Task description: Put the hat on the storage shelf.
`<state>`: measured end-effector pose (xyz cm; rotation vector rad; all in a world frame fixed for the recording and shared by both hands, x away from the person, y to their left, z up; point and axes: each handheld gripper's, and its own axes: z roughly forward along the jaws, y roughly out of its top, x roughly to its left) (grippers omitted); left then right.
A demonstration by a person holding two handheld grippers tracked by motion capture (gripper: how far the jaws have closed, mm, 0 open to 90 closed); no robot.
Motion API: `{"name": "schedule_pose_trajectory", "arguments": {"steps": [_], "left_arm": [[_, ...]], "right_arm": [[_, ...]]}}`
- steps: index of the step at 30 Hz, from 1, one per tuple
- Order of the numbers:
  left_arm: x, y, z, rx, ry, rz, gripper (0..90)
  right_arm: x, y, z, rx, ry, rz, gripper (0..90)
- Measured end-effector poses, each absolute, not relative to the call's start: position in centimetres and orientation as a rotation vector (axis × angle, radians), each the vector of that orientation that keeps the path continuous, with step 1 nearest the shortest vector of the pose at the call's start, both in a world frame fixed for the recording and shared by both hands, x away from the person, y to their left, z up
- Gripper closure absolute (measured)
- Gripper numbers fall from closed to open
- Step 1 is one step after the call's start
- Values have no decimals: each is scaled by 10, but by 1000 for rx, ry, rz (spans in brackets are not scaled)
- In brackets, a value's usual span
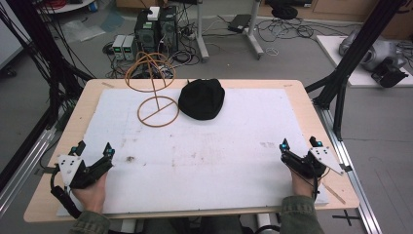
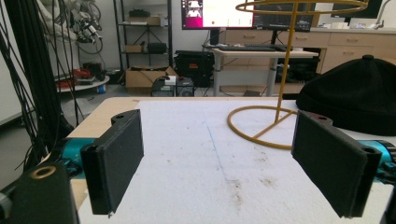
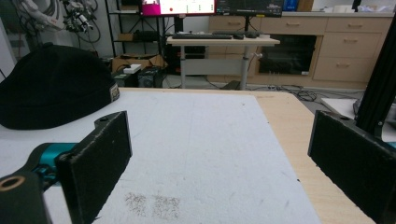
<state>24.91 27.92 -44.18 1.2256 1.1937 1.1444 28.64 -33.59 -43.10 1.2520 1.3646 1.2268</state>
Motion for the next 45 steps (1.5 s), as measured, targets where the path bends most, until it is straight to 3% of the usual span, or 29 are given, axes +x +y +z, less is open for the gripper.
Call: {"name": "schedule_pose_trajectory", "arguments": {"steps": [27, 45], "left_arm": [[250, 281, -442, 1214, 1219, 1113, 173], [251, 281, -443, 1201, 1212, 1051, 174]], "right_arm": [[289, -337, -428, 1264, 1385, 1267, 28], [344, -314, -381, 1195, 1586, 1322, 29]]}}
